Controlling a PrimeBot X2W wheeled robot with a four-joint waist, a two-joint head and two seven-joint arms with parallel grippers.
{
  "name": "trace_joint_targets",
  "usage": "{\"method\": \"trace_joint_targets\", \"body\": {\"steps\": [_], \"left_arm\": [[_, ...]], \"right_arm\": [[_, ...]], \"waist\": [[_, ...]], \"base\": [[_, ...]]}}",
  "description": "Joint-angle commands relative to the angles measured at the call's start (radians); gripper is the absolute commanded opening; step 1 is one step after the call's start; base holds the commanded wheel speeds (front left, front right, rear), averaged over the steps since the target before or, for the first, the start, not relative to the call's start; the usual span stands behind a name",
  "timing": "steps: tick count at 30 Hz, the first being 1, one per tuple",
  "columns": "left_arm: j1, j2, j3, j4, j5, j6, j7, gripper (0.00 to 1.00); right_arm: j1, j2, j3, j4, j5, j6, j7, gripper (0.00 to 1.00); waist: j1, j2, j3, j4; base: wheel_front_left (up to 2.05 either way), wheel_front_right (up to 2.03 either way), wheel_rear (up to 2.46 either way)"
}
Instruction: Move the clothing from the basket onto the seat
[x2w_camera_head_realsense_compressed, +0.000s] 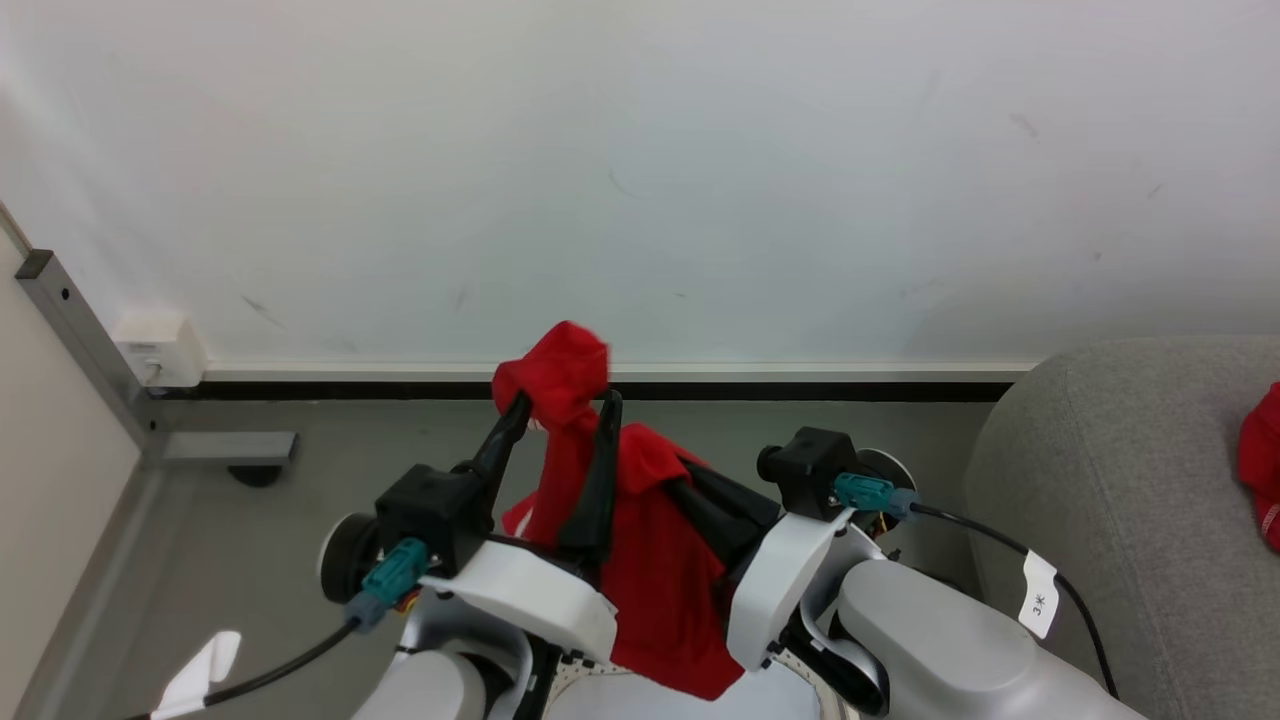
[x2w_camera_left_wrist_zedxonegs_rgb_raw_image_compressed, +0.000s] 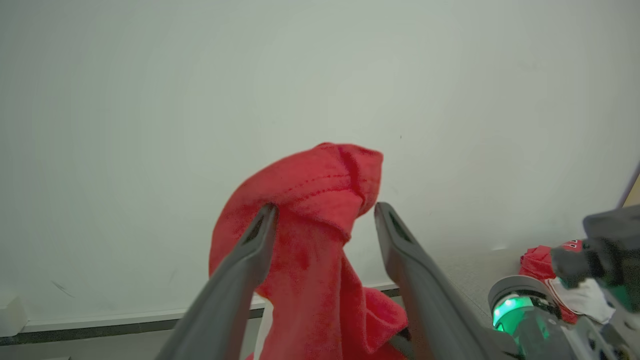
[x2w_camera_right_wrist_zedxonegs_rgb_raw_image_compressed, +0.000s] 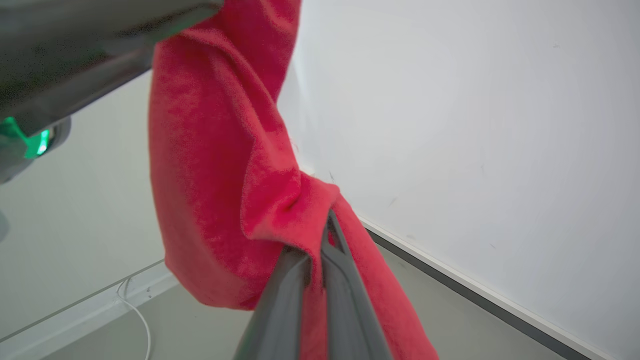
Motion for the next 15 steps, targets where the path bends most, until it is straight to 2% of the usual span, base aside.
{"method": "trace_joint_targets", "body": {"steps": [1, 15], "left_arm": [[0.013, 0.011, 0.004, 0.001, -0.003, 0.004, -0.002, 1.00], [0.060, 0.033, -0.011, -0.004, -0.011, 0.012, 0.017, 1.00]], "right_arm": [[0.002, -0.001, -0.021, 0.004, -0.018, -0.002, -0.007, 0.00], [0.039, -0.001, -0.150, 0.004, -0.096, -0.002, -0.007, 0.00]], "waist": [[0.0000, -0.0001, 0.001, -0.005], [0.0000, -0.0001, -0.002, -0.029]], "base": [[0.00, 0.00, 0.00], [0.00, 0.00, 0.00]]}}
